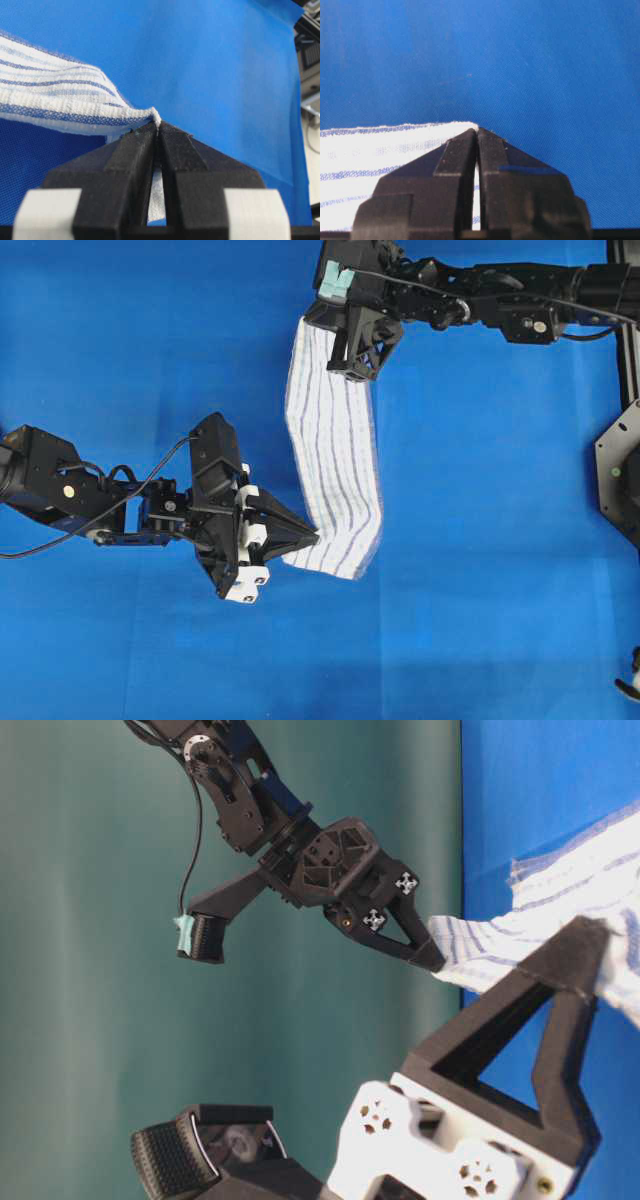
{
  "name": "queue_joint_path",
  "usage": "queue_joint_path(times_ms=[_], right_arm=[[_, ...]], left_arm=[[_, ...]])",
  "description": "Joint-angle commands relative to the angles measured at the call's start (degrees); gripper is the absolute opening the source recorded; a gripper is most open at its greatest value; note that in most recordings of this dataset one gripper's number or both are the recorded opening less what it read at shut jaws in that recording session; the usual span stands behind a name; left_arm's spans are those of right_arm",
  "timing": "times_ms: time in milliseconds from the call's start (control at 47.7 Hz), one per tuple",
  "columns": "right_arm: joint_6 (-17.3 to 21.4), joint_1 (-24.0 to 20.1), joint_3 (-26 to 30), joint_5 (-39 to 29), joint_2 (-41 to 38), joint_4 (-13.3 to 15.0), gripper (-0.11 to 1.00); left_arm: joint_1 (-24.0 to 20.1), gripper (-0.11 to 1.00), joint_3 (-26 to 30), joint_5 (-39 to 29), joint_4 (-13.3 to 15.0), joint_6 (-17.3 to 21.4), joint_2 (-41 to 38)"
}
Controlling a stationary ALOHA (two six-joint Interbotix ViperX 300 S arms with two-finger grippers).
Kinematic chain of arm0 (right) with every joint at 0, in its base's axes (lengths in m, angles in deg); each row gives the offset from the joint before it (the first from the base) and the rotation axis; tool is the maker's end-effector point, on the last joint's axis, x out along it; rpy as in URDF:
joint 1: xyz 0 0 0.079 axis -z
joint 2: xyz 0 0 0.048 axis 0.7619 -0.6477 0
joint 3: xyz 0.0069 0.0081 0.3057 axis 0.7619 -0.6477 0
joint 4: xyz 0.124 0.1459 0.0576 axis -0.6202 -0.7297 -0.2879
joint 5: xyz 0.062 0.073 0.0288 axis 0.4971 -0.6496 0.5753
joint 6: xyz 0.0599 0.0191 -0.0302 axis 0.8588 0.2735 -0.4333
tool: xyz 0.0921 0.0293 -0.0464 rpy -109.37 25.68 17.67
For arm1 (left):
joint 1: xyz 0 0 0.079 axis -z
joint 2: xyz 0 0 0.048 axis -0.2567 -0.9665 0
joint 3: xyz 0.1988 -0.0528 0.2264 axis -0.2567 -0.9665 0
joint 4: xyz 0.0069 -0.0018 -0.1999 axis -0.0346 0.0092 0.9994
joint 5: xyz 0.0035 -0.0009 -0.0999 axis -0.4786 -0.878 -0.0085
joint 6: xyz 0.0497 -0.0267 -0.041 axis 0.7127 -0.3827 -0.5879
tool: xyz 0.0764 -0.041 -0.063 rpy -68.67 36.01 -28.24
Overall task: Fold the blue towel.
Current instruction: 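Lift the strip and rotate it to lie vertically on the table, then lower the strip, open both grippers and pull them away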
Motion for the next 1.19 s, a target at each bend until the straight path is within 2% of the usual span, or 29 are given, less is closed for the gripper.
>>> queue_joint_path(times_ms=[0, 105, 168, 251, 377, 440, 503, 712, 922, 1048, 1173], right_arm=[[-0.1, -0.2, 1.5, 0.5, 0.4, 0.1, 0.01], [-0.1, -0.3, 1.8, 0.7, -0.5, 0.0, 0.06], [-0.1, -0.4, 1.9, 1.0, -0.8, 0.0, 0.19], [-0.1, -0.4, 2.0, 1.8, -0.9, 0.1, 0.42], [-0.2, -0.5, 1.9, 2.9, -0.9, 0.0, 0.8], [-0.2, -0.5, 1.8, 2.9, -0.8, 0.1, 0.91], [-0.2, -0.5, 1.5, 2.9, -0.4, 0.1, 0.91], [-0.1, -0.5, -1.3, 2.5, 4.4, 0.1, 0.88], [0.6, -0.5, -8.2, 2.9, 13.0, 0.0, 0.87], [1.1, -0.5, -13.2, 3.3, 18.9, -0.3, 0.87], [1.4, -0.5, -18.0, 4.5, 23.6, -1.1, 0.87]], left_arm=[[-0.4, 0.02, 0.4, -0.2, 0.1, 0.1, 1.3], [-1.1, 0.02, 0.4, -1.7, 0.1, 0.1, 0.9], [-1.4, 0.06, 0.6, -2.6, 0.3, 0.0, 0.8], [-1.6, 0.26, 0.6, -3.3, 1.1, -0.3, 0.8], [-1.7, 0.66, 0.0, -3.8, 1.1, -0.5, 1.3], [-1.6, 0.82, -0.4, -4.7, 1.1, -0.5, 2.0], [-1.6, 0.9, -0.9, -6.4, 1.1, -0.5, 3.3], [-2.0, 0.88, -4.6, -12.7, 1.1, 0.3, 10.8], [-4.6, 0.88, -9.1, -15.5, 0.6, 2.3, 18.5], [-7.7, 0.88, -11.2, -15.6, 0.5, 5.8, 22.2], [-12.3, 0.88, -12.3, -15.7, 0.5, 12.0, 24.7]])
